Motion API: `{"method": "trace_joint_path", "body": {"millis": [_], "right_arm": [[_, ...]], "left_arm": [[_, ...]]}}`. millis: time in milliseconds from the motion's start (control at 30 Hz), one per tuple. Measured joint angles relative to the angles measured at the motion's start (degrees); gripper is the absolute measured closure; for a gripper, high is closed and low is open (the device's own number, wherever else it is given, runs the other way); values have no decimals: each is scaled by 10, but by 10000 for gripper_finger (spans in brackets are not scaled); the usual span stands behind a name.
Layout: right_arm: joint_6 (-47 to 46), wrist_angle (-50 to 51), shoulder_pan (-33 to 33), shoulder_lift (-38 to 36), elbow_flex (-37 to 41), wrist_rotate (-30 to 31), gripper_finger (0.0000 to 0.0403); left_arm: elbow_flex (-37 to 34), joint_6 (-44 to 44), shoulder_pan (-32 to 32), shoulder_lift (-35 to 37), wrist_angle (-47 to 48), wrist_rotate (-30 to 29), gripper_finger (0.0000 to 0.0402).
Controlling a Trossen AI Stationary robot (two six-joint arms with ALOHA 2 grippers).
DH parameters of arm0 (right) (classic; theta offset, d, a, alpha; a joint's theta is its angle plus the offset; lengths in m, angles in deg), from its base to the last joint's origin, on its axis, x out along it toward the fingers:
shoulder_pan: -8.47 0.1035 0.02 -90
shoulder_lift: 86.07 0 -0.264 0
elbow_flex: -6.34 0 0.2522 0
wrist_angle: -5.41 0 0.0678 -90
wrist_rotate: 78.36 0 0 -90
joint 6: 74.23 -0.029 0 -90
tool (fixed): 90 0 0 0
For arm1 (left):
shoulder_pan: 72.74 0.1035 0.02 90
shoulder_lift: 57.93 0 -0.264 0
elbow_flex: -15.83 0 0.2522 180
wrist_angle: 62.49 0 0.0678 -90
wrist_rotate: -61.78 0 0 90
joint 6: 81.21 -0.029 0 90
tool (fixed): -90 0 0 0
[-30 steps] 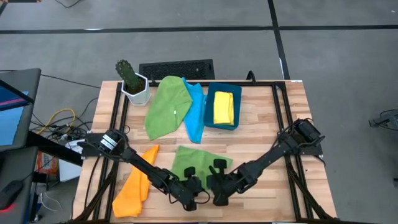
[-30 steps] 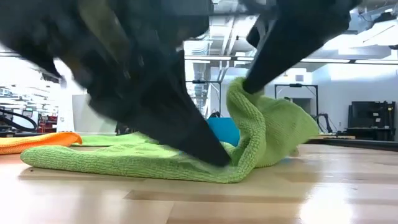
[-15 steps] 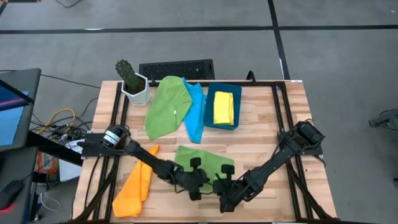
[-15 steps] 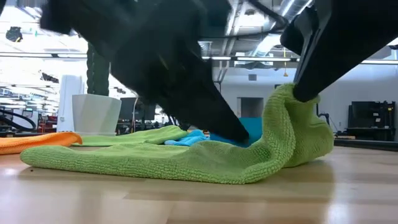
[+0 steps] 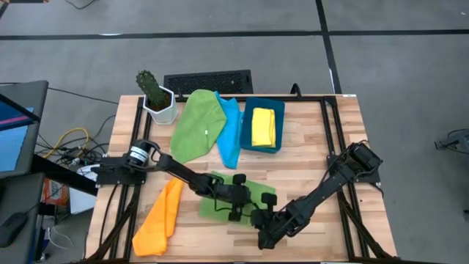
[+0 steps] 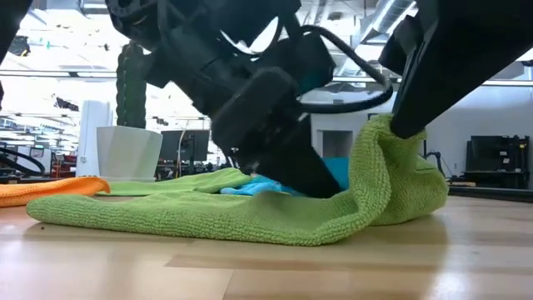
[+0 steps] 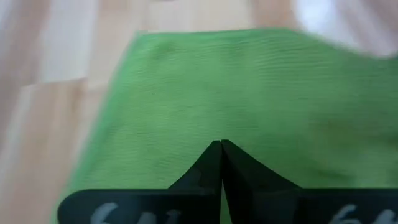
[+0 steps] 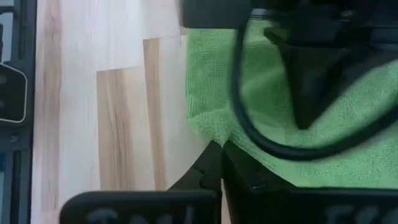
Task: Fold microfiber towels
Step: Fold the right green towel
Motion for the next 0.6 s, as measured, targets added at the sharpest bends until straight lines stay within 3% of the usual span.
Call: {"method": "trace_joint_path", "body": {"millis": [233,600], "right_arm": [[0,0,0,0,0,0,382],[-1,12,0,0,0,0,381]], "left_arm": [[-2,4,39,0,-9,14,401],[4,2,44,-26,-22,48,401]]}}
